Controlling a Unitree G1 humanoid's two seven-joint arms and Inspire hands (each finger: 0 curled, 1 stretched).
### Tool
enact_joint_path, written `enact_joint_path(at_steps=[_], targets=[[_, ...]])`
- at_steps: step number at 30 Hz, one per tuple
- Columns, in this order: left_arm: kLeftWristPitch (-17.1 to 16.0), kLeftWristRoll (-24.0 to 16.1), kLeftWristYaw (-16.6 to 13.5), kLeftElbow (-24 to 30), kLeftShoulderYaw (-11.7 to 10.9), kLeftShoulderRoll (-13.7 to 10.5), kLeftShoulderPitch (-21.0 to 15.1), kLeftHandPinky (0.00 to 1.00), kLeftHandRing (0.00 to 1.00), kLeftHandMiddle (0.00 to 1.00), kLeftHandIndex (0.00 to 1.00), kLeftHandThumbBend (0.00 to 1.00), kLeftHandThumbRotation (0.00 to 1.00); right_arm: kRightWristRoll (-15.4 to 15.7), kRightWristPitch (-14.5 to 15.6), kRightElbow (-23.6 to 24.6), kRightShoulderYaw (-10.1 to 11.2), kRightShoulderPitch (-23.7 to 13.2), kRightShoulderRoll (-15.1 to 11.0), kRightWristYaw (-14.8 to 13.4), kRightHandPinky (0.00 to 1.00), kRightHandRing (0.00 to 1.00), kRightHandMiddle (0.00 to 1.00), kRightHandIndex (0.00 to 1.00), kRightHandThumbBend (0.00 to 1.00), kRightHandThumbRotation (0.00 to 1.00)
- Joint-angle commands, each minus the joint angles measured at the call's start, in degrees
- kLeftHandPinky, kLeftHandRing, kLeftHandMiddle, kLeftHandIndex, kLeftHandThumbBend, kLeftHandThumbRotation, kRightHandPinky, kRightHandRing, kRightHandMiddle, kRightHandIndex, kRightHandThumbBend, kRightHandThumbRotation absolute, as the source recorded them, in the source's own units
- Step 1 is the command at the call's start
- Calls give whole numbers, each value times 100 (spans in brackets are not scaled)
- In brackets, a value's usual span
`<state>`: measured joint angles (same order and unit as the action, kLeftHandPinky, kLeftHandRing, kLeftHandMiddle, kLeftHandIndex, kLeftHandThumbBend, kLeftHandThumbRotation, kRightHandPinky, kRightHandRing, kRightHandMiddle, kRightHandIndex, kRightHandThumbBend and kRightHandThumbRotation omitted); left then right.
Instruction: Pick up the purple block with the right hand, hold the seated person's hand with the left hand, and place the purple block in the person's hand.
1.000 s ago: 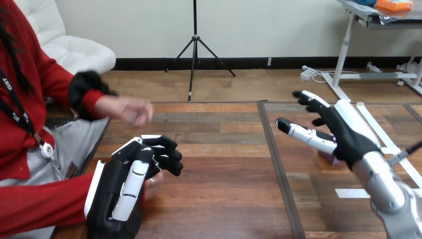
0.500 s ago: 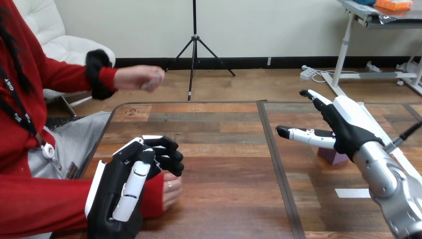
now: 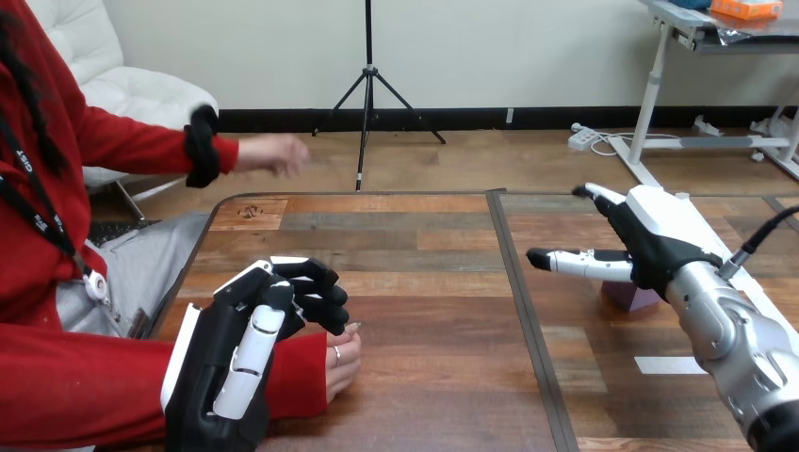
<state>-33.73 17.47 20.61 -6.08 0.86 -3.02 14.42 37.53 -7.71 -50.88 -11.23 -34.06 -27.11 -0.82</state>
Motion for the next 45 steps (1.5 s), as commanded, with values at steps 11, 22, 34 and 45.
enact_joint_path(at_steps=[11,22,34,45], targets=[[-177,48,74,50,-131,13,-555,42,48,52,53,61,74,444,176,-1267,-632,-1393,-118,-271,86,90,92,90,88,88],[-112,103,101,85,-148,27,-548,42,48,52,53,63,73,540,326,-1737,-974,-1511,-36,-143,86,89,90,87,86,93],[-90,83,119,140,-207,42,-515,43,48,52,53,62,72,476,438,-2076,-1172,-1498,48,-26,77,83,84,83,86,97],[-127,104,178,126,-242,27,-533,43,49,52,53,60,74,409,486,-2180,-1215,-1424,73,64,66,75,75,75,86,99]])
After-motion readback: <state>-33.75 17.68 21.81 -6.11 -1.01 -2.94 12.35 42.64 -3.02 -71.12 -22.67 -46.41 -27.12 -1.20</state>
